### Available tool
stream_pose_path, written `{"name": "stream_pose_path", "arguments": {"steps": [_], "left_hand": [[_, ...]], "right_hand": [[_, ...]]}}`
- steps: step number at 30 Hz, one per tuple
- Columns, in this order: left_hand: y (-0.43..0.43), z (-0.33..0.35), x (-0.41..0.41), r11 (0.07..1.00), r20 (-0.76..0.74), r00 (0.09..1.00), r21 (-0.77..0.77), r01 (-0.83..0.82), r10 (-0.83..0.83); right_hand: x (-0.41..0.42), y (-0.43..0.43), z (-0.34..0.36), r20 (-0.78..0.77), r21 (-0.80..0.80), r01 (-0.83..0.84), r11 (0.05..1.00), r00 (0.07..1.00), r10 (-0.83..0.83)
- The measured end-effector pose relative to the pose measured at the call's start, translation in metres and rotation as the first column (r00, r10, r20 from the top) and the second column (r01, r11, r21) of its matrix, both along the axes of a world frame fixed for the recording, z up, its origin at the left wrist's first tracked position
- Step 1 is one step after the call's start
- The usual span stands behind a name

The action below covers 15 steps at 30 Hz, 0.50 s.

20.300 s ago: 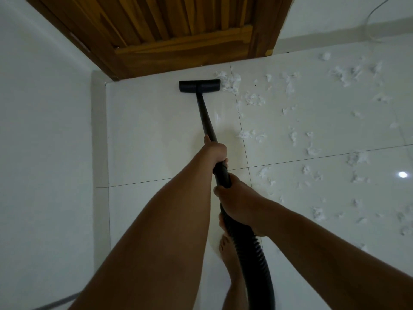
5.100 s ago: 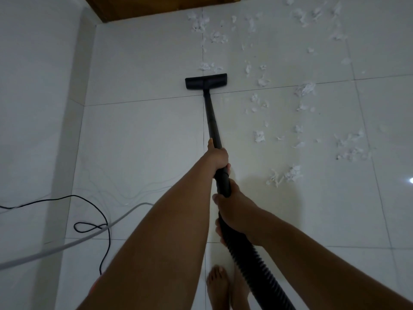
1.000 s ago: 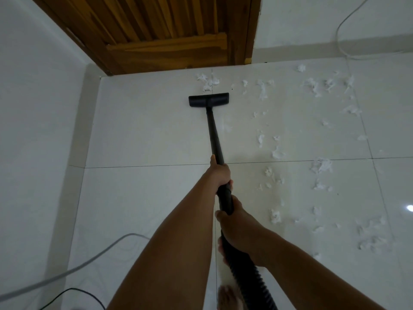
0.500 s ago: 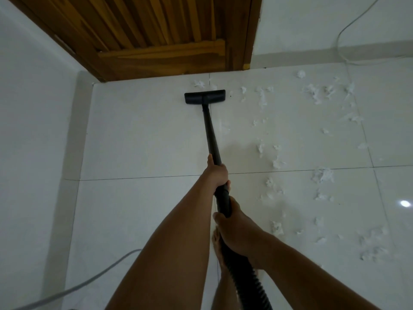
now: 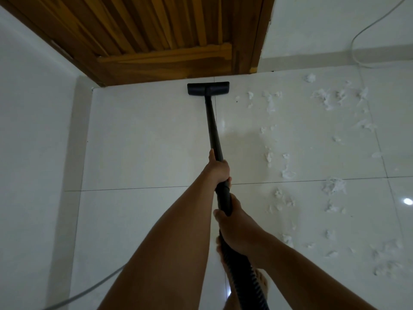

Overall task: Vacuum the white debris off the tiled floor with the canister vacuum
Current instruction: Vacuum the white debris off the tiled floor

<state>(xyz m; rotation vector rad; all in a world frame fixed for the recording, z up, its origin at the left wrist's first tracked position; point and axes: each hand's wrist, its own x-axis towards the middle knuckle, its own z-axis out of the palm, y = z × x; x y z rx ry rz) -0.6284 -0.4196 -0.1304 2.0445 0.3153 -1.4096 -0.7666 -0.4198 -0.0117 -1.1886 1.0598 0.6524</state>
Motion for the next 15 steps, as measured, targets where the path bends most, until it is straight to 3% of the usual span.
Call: {"name": "stream_pose_path", "arguments": {"steps": [15], "left_hand": [[-0.023,0.0,0.041,0.993,-0.027,0.993,0.006,-0.115,0.115]], "right_hand": [[0.04,-0.019,-0.007,-0.04,0.111,0.103,0.988,0.994,-0.099]]}}
